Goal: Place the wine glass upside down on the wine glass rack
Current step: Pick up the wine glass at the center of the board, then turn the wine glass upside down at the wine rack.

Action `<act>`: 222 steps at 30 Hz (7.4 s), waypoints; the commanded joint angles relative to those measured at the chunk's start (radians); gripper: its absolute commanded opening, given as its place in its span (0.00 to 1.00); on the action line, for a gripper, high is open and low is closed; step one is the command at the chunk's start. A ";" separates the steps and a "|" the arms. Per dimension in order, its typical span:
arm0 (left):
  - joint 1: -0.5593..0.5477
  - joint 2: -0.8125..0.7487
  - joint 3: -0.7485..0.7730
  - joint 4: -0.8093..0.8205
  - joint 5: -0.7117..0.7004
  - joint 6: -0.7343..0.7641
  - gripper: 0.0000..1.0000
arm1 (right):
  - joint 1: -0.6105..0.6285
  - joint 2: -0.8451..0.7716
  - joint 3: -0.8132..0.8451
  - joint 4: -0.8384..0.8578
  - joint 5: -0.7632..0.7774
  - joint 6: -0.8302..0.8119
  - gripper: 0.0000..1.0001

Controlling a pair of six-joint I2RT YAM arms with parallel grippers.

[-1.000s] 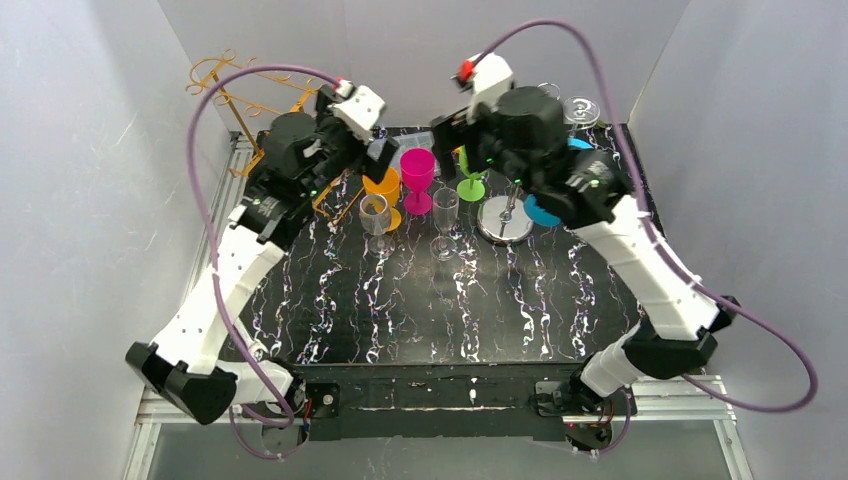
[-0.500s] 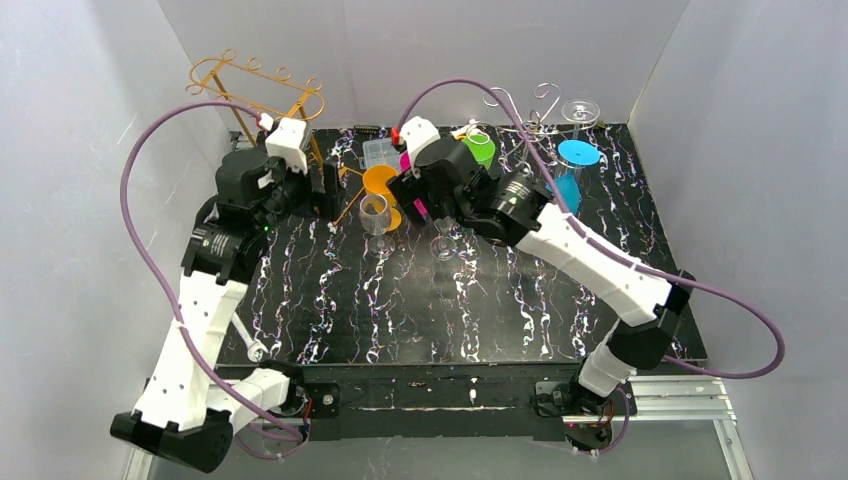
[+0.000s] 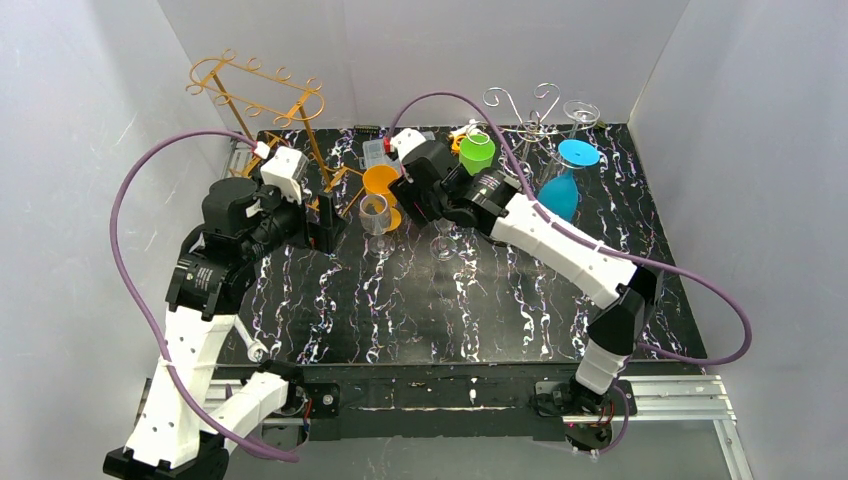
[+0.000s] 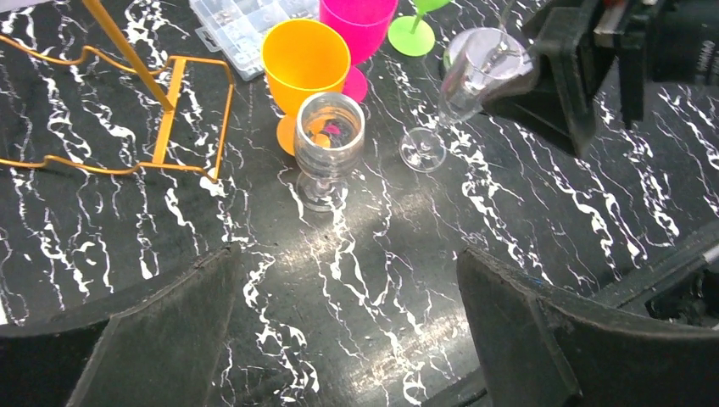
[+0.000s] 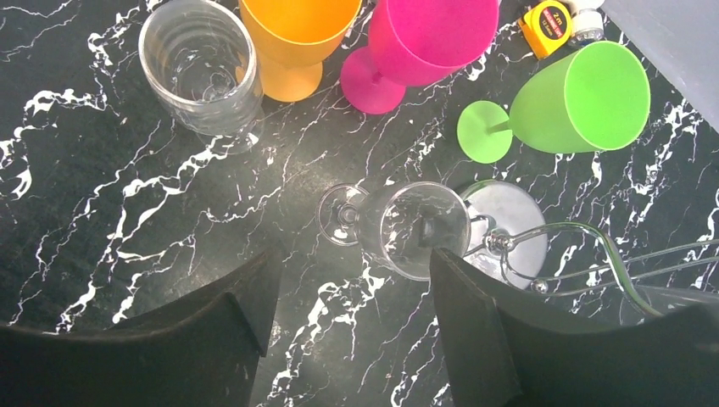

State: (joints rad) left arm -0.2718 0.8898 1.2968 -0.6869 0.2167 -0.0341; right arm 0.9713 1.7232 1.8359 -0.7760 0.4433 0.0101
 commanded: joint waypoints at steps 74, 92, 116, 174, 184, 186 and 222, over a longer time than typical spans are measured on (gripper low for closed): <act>0.004 -0.014 -0.015 0.042 0.106 -0.040 0.98 | -0.082 -0.058 -0.105 0.127 -0.085 -0.056 0.49; 0.004 -0.015 0.004 0.004 0.093 -0.031 0.98 | -0.126 0.022 -0.165 0.168 -0.177 -0.037 0.40; 0.004 -0.053 -0.024 0.021 0.210 -0.111 0.98 | -0.126 -0.161 0.001 -0.050 -0.278 0.032 0.01; 0.004 0.220 -0.018 0.103 0.396 0.231 0.00 | -0.118 -0.593 -0.461 0.518 -0.777 0.456 0.45; 0.004 0.144 -0.013 0.135 0.345 0.609 0.00 | -0.118 -0.651 -0.378 0.201 -0.734 0.364 0.98; 0.004 0.131 -0.007 0.131 0.353 0.684 0.00 | -0.118 -0.646 -0.339 0.128 -0.732 0.333 0.98; -0.063 0.049 0.014 0.260 0.386 1.072 0.00 | 0.098 -0.405 -0.536 0.639 -0.639 0.411 0.98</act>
State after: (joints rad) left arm -0.3277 0.9537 1.2724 -0.4573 0.5973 1.0602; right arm 1.0533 1.3171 1.3102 -0.2442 -0.2894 0.4480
